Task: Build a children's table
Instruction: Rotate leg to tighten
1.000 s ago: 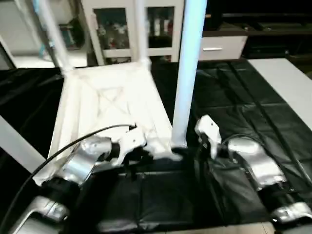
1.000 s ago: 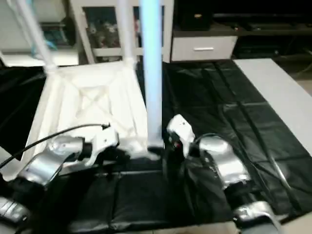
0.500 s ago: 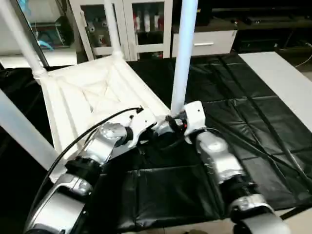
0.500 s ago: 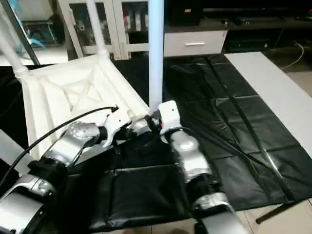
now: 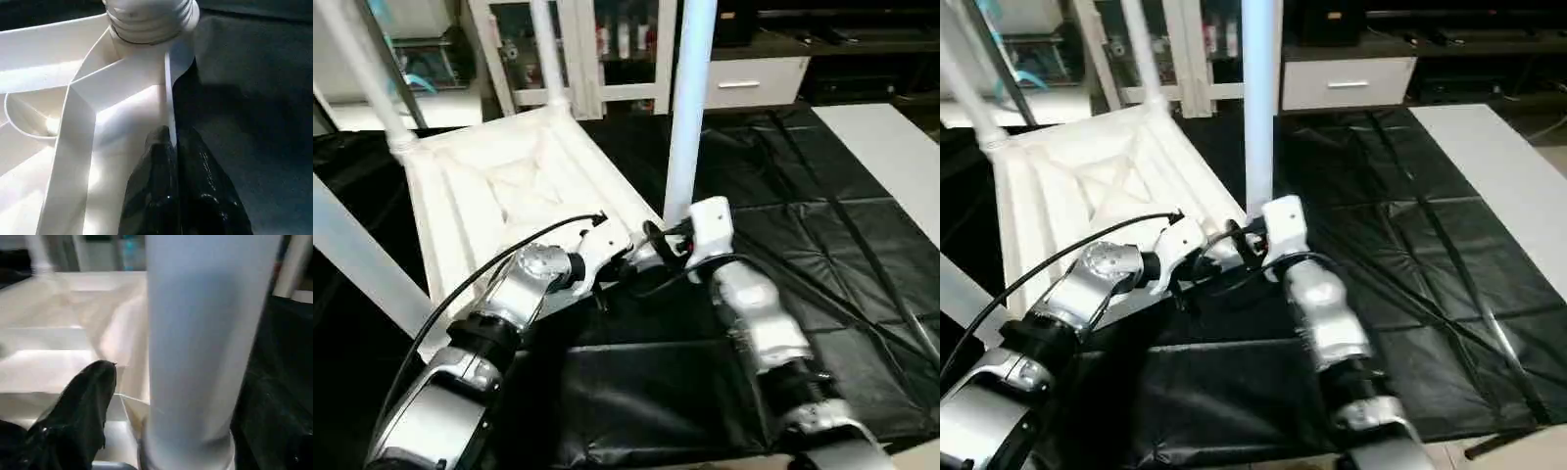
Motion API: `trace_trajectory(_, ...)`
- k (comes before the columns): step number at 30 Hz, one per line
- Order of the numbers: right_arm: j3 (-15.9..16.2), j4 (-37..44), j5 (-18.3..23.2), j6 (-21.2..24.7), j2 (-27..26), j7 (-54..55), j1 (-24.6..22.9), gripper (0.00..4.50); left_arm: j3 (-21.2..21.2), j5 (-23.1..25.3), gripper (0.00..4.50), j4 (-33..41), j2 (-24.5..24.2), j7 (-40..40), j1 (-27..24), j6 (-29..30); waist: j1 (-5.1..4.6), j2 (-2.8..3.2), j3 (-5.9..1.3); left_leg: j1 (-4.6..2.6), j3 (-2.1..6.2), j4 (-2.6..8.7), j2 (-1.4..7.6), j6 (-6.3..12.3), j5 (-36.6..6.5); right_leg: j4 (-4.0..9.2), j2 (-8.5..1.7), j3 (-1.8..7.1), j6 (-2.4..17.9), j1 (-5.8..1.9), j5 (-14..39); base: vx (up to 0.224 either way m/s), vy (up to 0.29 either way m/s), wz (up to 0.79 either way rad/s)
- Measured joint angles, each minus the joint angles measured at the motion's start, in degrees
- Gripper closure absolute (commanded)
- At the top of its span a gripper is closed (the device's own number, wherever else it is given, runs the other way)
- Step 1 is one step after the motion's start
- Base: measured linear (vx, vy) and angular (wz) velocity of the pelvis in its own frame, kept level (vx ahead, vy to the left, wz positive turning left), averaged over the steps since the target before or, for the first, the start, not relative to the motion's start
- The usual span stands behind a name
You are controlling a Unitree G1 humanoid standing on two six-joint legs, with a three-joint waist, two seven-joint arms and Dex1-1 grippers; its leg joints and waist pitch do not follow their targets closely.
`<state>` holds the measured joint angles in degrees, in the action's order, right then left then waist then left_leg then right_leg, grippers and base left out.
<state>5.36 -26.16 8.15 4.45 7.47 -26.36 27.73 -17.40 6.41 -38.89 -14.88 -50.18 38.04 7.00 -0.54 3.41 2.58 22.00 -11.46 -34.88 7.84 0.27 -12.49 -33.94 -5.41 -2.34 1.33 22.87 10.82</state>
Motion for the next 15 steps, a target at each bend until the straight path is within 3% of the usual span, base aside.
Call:
trace_trajectory(8,5.8,9.5,3.5,4.4,18.9,-28.2,-6.5,0.30,-1.2,-2.5,4.50,7.6,-5.3,-11.1,-5.3,-1.4,0.91,0.17,-0.08,0.00,-0.06,-0.03,0.07,0.16,0.1,0.03,-0.01,-0.06,-0.2,-0.04,0.1,0.000,0.000,0.00)
trace_trajectory(15,6.2,9.6,4.9,6.7,20.6,-34.2,-6.9,0.30,-1.5,-3.4,4.50,11.2,-7.3,-15.7,-7.6,-1.0,1.02,0.17,-0.09,0.00,-0.10,-0.10,0.09,0.15,0.1,-0.02,-0.01,-0.02,-0.2,-0.05,0.1,0.000,0.000,0.00)
